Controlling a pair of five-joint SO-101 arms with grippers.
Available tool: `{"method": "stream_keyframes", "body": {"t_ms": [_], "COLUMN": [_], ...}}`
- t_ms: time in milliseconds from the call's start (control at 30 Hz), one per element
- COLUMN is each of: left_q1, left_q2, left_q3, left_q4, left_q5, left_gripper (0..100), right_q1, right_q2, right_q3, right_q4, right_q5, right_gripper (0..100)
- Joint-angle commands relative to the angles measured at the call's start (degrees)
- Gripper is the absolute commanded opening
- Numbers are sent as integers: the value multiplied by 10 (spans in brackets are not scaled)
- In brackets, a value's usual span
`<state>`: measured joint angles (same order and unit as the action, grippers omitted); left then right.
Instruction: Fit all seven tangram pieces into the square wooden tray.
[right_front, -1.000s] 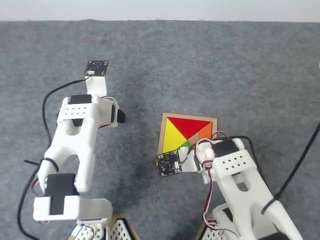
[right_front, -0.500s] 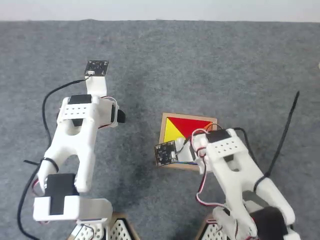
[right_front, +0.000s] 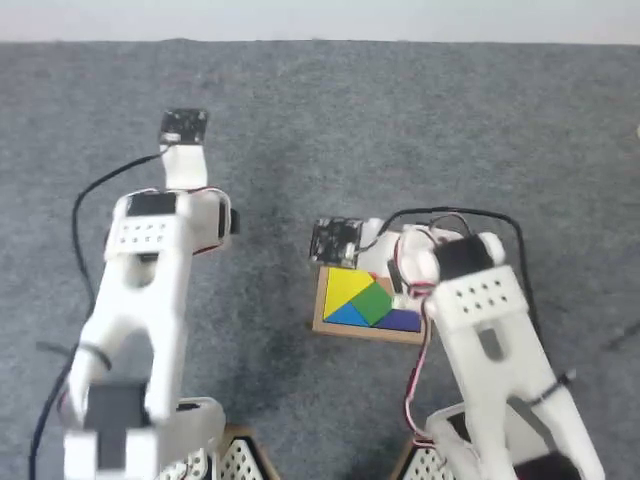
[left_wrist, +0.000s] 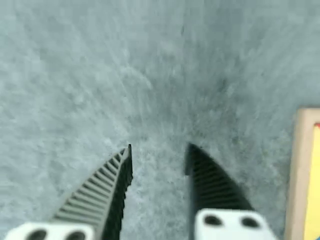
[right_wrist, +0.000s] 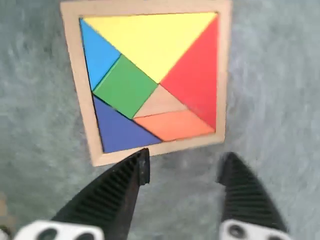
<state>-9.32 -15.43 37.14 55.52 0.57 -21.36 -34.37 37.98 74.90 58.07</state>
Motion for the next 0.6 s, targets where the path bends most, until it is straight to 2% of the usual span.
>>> {"method": "stream_keyframes", "body": {"t_ms": [0,100,233,400,567], "left_q1": [-5,-5,-4,-1,0], "left_q2": [-168,-264,-338,-382,-417], "left_q3": [99,169,232,327,436], "left_q4": [-69,-113,-139,-173,-275], "left_q5": [-17,-23,-23,-23,-22], "left_gripper": [75,71,71,72,72], "right_q1": [7,12,79,174,196], "right_q2": [-70,-123,-204,-311,-408], "right_q3": [-17,10,78,216,328], "right_q4": [28,31,10,-58,-65], "right_q5": [-103,-199,-298,-329,-330], "right_gripper": [35,9,8,9,9]}}
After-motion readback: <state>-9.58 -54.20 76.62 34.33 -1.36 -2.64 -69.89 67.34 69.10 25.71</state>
